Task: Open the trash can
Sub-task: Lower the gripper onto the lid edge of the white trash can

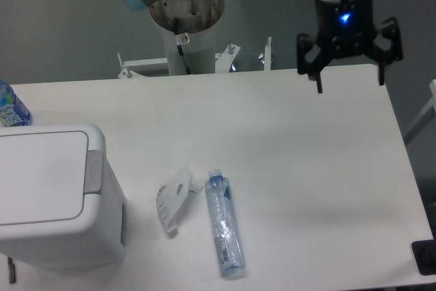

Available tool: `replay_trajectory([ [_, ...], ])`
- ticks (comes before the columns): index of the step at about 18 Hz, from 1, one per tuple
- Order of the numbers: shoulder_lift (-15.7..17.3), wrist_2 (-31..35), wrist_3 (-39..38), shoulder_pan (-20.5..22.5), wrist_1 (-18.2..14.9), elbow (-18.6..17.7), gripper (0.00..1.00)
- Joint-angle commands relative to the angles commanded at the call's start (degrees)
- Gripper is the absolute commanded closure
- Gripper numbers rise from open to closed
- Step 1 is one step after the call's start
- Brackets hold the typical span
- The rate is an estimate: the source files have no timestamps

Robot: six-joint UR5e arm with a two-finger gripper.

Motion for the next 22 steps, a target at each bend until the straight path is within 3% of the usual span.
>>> replay_trajectory([
  [5,0.2,-0.7,-6.8,-4.4,0.0,0.2,0.00],
  [12,-0.2,-10.4,-19.3,-8.9,0.0,-0.1,0.00],
  [18,-3.0,-14.3,-27.4,-13.9,0.0,-0.1,0.00],
  [22,-3.1,-16.5,-31.6,-15.7,0.0,0.0,0.00],
])
